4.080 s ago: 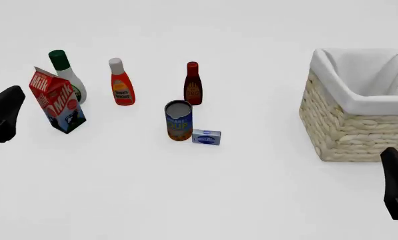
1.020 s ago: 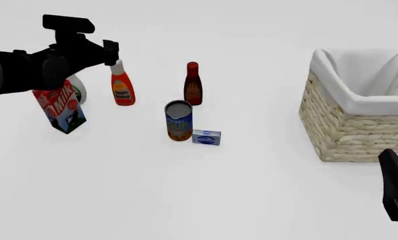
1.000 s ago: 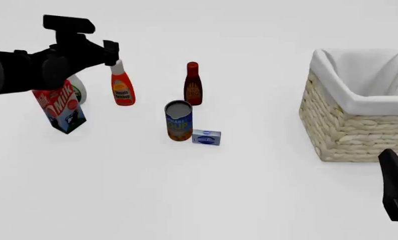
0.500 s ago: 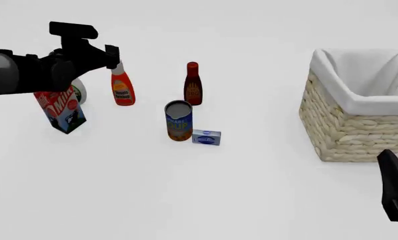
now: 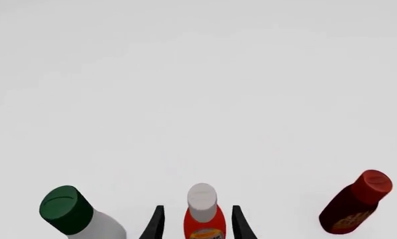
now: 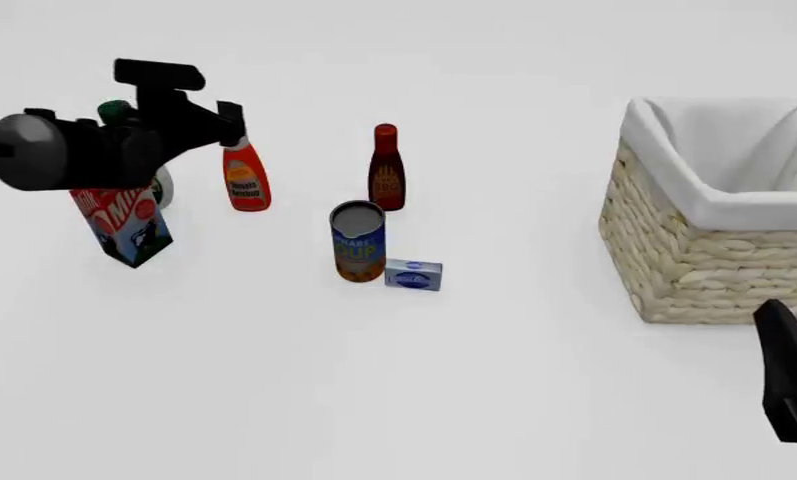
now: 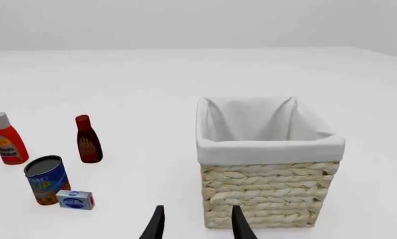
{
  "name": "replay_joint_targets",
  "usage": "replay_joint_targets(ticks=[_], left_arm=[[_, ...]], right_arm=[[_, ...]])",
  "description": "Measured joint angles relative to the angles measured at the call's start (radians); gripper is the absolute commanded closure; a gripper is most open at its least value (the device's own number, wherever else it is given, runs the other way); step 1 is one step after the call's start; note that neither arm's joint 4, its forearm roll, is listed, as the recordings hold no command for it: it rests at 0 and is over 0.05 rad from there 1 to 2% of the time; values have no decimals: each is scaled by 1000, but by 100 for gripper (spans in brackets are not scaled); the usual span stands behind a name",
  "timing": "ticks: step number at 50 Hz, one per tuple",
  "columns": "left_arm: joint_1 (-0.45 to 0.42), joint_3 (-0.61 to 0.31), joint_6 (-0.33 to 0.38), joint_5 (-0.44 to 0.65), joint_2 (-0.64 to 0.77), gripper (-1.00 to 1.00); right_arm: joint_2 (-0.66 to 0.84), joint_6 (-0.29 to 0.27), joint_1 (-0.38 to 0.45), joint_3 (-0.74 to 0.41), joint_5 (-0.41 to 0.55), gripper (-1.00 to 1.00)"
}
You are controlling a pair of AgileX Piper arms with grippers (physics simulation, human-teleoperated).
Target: Pick the ketchup and place it in the basket.
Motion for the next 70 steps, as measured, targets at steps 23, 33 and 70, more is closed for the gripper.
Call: replay_joint_targets(ticks=[23,33,70], left_arm=[[-3,-61,-22,2,75,-100],[4,-87,-25,3,106,-100],[4,-165,-30,1,218,-100]], right_arm=[[33,6,2,4,-28,-100],[39,9,1,5,-33,-100],[53,16,-6,7,-43,-100]])
